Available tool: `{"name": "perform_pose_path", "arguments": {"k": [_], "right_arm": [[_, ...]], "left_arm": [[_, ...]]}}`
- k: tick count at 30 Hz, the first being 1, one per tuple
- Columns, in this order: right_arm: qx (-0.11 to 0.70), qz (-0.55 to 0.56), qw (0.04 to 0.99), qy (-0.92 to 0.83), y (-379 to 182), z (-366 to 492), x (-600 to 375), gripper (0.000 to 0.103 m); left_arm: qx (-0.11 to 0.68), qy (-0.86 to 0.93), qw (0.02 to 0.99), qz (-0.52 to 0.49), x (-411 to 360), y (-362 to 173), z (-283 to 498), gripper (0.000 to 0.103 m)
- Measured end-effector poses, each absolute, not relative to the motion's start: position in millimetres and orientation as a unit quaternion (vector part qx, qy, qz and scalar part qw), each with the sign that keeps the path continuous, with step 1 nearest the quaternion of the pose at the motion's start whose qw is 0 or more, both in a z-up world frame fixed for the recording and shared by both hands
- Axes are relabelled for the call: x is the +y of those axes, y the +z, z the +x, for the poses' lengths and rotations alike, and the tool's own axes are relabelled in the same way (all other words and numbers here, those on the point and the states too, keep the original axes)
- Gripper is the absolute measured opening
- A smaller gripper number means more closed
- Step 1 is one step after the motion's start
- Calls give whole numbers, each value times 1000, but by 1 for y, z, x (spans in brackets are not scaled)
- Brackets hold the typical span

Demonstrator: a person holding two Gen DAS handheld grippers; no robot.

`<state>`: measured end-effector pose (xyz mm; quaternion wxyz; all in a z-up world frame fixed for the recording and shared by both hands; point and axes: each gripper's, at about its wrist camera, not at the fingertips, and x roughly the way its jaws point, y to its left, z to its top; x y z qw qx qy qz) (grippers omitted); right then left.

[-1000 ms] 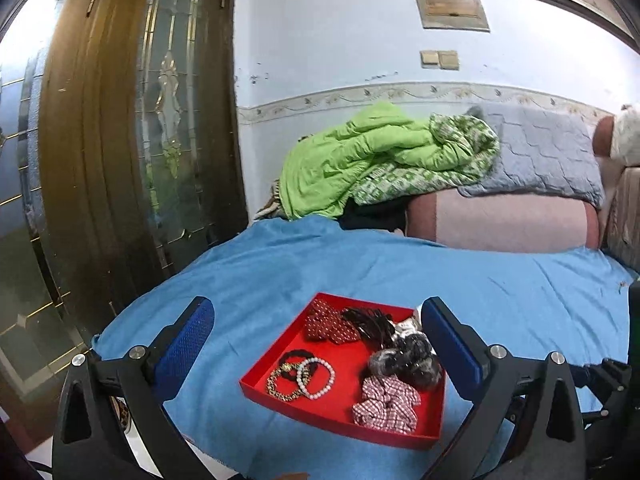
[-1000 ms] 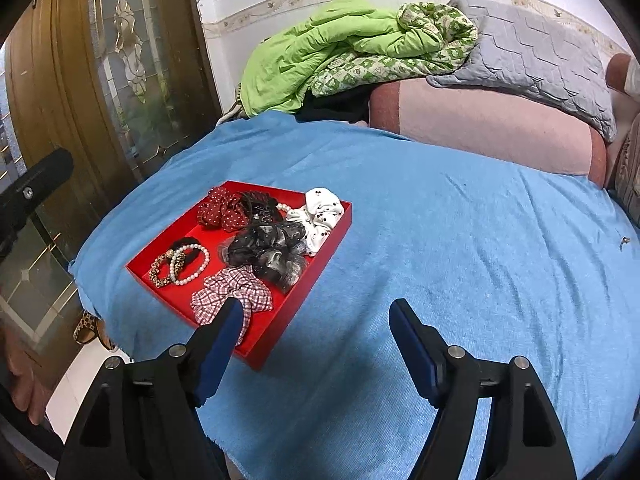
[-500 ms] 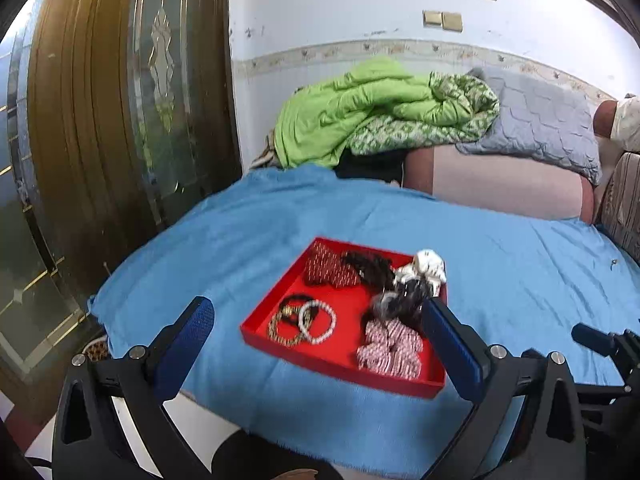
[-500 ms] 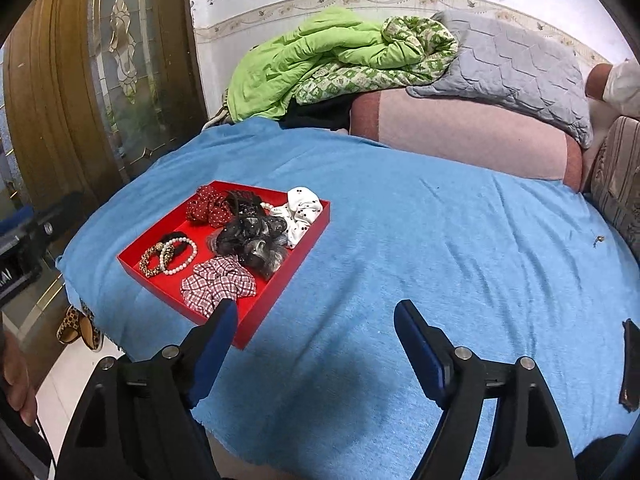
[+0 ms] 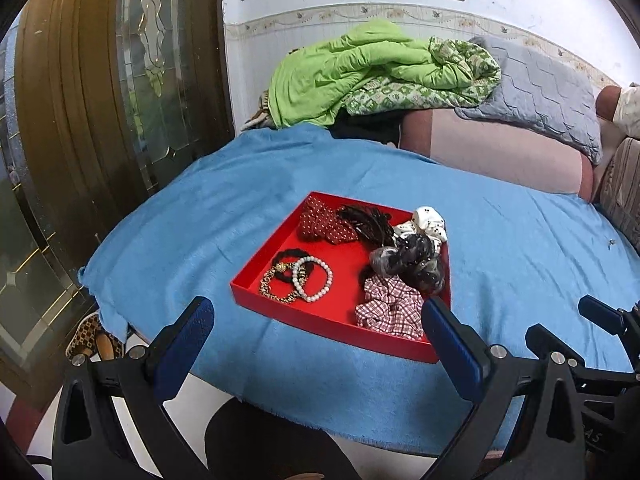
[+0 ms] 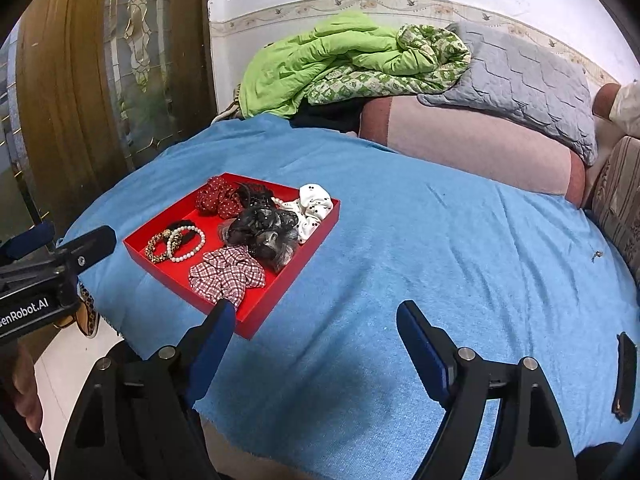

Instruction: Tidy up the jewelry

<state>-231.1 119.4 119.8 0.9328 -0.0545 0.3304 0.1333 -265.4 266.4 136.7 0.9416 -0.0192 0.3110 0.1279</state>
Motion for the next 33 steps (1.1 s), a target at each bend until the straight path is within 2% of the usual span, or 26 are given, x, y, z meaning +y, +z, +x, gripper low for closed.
{"name": "perform_pose_path", "arguments": {"k": [33], "right_arm": [[348,-58,927,130,105,-224,123,87]], "left_arm": [[360,120,925,-22,267,110,-250,103]]}}
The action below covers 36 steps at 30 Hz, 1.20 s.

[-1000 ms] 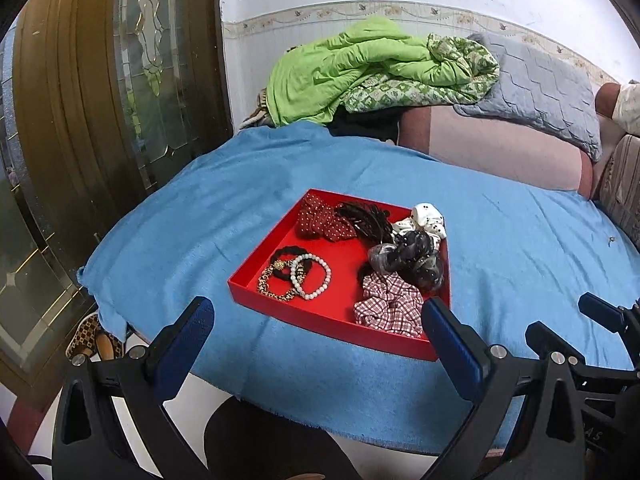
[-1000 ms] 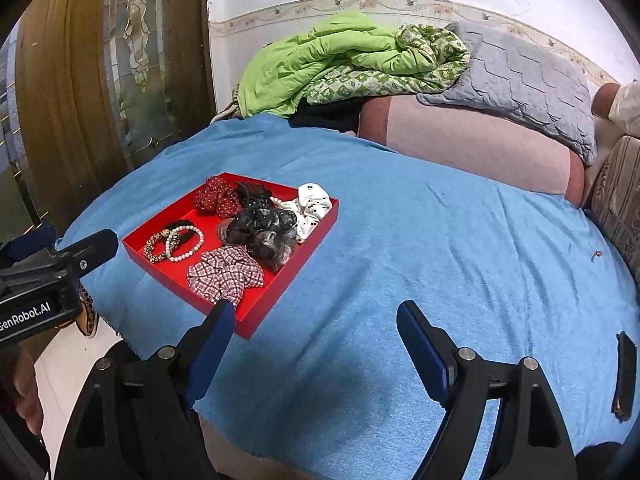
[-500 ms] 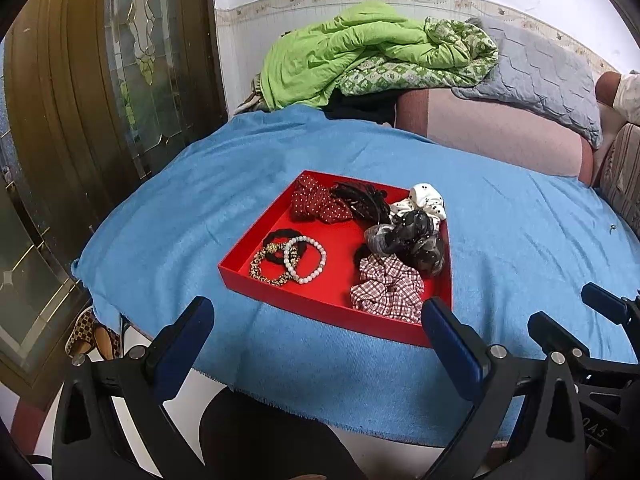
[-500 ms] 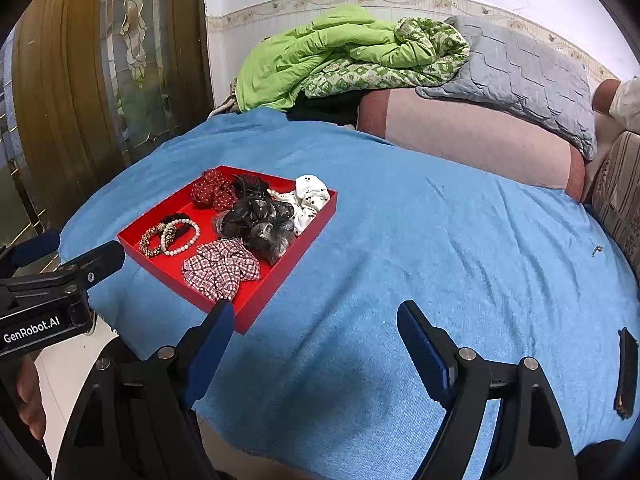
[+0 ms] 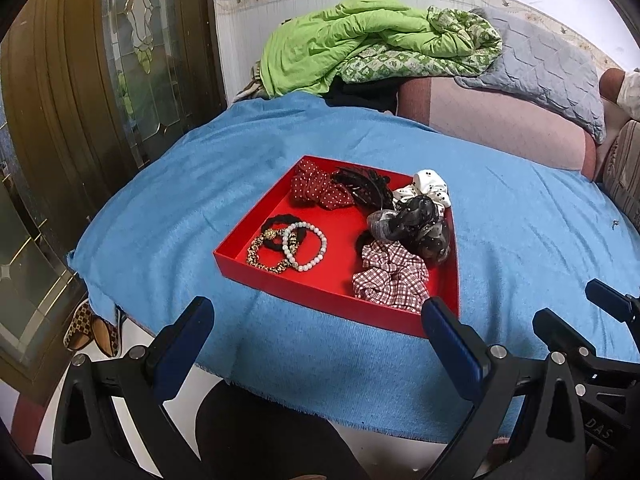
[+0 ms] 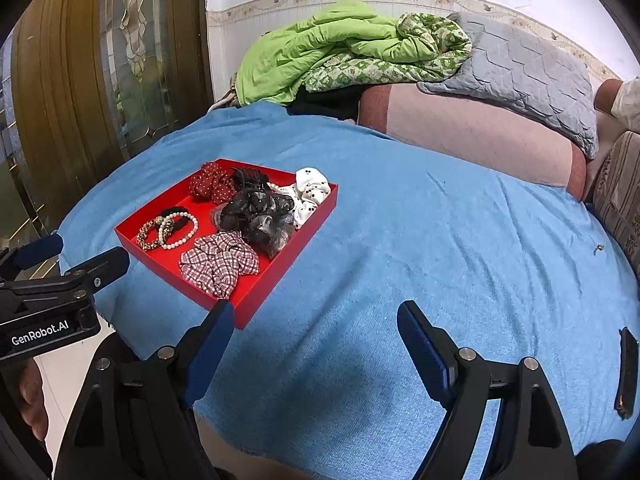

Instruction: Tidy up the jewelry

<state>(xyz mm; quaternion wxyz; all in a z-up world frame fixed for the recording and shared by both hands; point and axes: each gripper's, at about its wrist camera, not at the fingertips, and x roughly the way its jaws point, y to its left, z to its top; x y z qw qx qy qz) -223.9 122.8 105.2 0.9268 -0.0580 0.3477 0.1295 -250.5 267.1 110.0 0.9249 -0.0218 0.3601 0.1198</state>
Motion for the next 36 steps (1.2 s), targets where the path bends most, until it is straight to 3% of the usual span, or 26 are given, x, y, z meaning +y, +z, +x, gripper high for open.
{"name": "perform_pose_path", "arguments": {"k": [36], "right_arm": [[347,-101,921,144,106,-198,156,87]], "left_arm": [[359,141,921,-55,304,100,-230,103]]}}
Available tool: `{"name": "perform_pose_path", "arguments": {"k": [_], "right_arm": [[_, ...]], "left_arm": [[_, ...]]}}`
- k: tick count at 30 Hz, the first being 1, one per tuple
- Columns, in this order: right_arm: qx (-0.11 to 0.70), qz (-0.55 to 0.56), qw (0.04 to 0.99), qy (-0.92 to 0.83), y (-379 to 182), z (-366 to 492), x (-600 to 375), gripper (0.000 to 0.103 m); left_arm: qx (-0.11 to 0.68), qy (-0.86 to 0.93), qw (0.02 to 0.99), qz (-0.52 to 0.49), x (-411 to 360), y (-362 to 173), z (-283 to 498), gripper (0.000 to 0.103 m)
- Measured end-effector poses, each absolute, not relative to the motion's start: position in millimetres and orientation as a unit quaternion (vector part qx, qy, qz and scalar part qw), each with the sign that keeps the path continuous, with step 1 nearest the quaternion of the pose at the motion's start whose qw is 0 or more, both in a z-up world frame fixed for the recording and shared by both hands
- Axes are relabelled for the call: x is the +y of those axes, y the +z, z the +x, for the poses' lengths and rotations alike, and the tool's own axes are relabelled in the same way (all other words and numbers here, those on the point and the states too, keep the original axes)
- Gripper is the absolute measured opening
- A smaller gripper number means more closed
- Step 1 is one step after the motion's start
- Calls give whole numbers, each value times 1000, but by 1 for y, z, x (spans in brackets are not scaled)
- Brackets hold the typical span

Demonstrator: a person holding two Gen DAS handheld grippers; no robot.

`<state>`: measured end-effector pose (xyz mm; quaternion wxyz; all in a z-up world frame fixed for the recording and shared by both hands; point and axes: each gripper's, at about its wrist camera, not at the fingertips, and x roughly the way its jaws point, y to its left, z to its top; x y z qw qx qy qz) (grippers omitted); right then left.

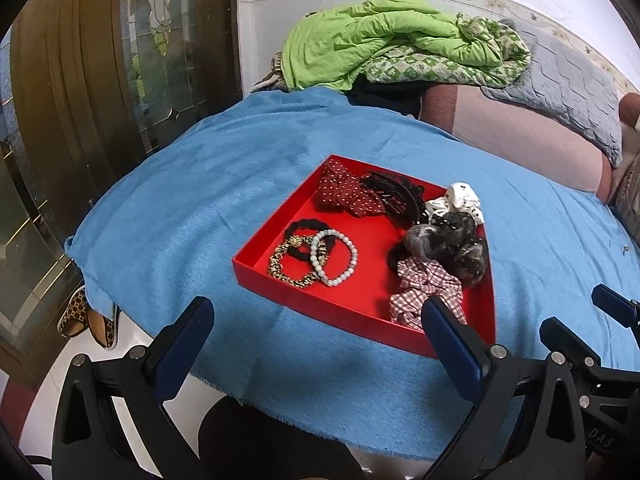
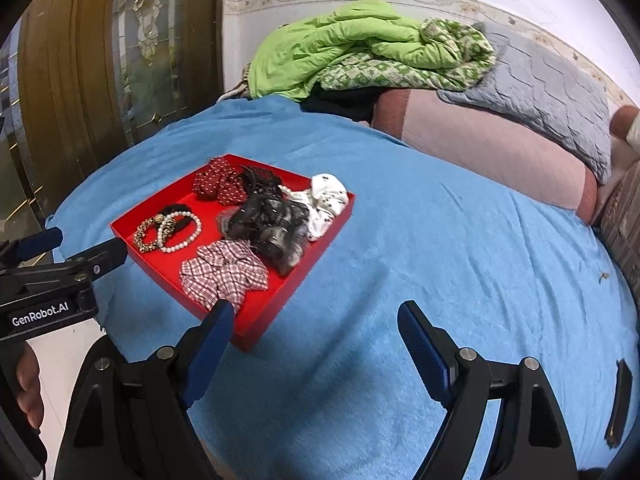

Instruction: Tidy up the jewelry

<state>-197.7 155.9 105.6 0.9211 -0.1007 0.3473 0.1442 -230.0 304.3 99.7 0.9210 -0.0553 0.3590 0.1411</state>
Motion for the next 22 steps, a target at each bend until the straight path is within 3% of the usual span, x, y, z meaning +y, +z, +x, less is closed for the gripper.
{"name": "perform_pose_path", "arguments": {"k": [22], "right_arm": [[364,-94,913,160,94,-188,156,88]], "left_arm": [[359,157,919,-46,300,105,-215,103]]}}
